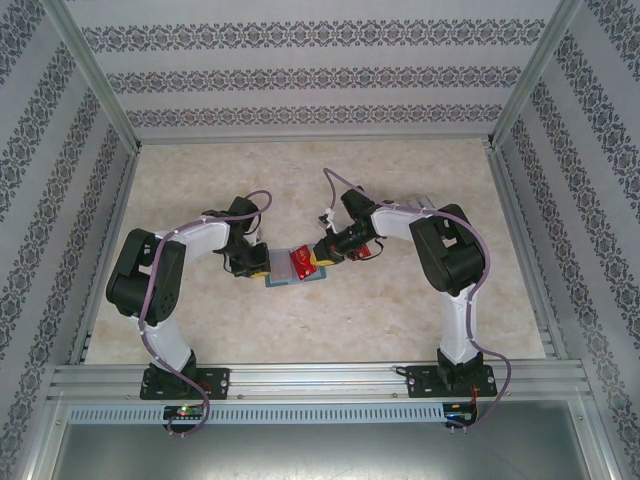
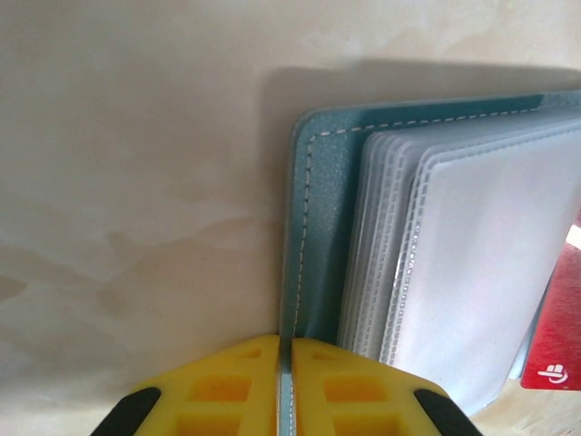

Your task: Put the credit cards into the card holder

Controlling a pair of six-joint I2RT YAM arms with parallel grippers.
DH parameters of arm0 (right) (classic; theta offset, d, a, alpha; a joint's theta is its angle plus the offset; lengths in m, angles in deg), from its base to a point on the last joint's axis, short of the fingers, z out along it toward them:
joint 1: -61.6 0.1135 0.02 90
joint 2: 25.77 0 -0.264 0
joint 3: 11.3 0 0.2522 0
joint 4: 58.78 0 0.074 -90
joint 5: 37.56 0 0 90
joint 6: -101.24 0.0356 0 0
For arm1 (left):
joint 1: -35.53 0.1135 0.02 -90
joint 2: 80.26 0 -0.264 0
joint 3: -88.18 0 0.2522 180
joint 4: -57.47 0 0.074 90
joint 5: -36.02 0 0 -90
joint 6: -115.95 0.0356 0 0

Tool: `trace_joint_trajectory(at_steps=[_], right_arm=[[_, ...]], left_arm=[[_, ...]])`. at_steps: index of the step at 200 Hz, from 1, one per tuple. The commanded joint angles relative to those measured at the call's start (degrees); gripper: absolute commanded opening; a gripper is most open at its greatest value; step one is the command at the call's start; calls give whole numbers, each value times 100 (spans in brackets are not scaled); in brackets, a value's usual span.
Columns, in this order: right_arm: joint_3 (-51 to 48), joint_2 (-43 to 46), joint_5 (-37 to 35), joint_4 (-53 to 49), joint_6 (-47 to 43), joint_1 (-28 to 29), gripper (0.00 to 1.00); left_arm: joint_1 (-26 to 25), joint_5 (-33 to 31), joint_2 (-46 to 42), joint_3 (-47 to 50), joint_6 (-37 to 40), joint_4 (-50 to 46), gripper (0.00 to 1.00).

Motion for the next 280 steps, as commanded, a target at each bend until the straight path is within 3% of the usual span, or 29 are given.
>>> trace_joint_trajectory(at_steps=[1,77,280], right_arm=[[42,-95,187,165,-155,52,0],[94,-219,31,153,-66,63,0],[-254,-230,-332,1474,1035,351,0]], left_arm=[[-144,-82,494,217,183,386,11],[-149,-94,530,269,227,394,10],[-146,-136,553,345,252,420,6]])
